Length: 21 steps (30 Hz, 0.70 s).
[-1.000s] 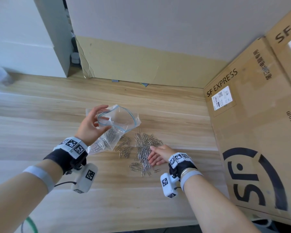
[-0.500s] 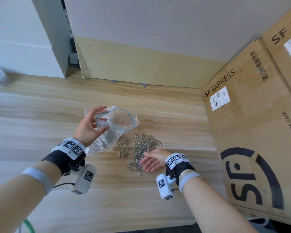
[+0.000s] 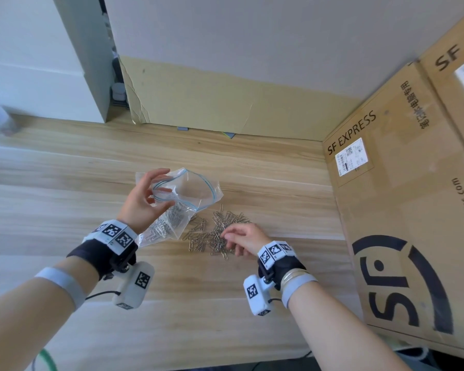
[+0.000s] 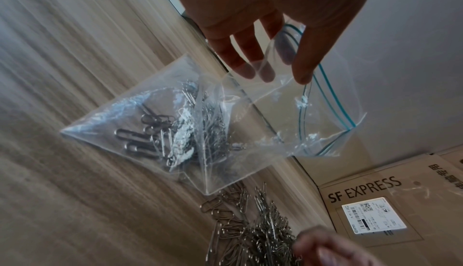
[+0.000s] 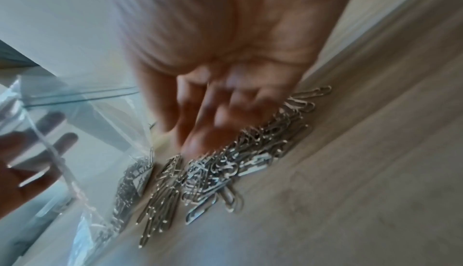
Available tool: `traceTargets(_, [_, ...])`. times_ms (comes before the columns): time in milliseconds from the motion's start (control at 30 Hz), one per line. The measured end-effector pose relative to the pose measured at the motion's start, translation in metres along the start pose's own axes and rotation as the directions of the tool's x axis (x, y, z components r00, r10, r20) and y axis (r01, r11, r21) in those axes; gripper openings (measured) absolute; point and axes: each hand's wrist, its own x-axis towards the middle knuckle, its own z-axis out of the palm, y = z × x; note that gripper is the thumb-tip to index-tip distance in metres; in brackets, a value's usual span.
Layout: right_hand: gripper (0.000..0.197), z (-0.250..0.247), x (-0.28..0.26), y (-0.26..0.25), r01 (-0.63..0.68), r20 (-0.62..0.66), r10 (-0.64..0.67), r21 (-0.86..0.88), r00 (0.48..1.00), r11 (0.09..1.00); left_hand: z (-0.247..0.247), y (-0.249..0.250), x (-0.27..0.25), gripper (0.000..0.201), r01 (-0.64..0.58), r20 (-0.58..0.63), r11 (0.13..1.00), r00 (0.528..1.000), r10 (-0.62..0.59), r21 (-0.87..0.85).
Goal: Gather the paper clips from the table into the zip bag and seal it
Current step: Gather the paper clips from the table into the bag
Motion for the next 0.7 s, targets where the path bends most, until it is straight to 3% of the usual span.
traceTargets(67, [0.019, -0.006, -0.002, 0.002, -0.049, -0.376, -0.079, -0.318, 0.923, 0.947, 0.0, 0.0, 0.0, 0.074, 0.008, -0.003, 1.0, 1.0, -0.008, -0.006])
traceTargets(100, [0.03, -0.008, -0.004, 0.004, -0.122, -0.459, -0.099, -0.429, 0.883, 0.895, 0.0, 0.0, 0.0, 0.074, 0.009, -0.002, 1.0, 1.0, -0.009, -0.007])
traceTargets(133, [0.044, -0.008, -0.004, 0.007, -0.185, -0.474, -0.088, -0.499, 0.876, 0.846, 0.0, 0.0, 0.0, 0.074, 0.01, -0.002, 1.0, 1.0, -0.01, -0.006])
traceTargets(233, [0.08, 0.006, -0.004, 0.014, -0.269, -0.389, 0.027, -0.584, 0.921, 0.766, 0.0, -0.002, 0.001, 0.074, 0.003, -0.002, 1.0, 1.0, -0.003, -0.012])
traceTargets(367, [0.089, 0.029, 0.002, 0.013, -0.211, -0.314, -0.016, -0.674, 0.949, 0.708, -0.001, -0.004, 0.001, 0.073, 0.005, 0.014, 1.0, 1.0, -0.005, -0.021])
traceTargets(700, [0.034, 0.025, 0.016, 0.011, 0.055, -0.234, -0.27, -0.653, 0.934, 0.756, -0.003, -0.004, 0.003, 0.073, 0.014, 0.008, 1.0, 1.0, -0.014, -0.021])
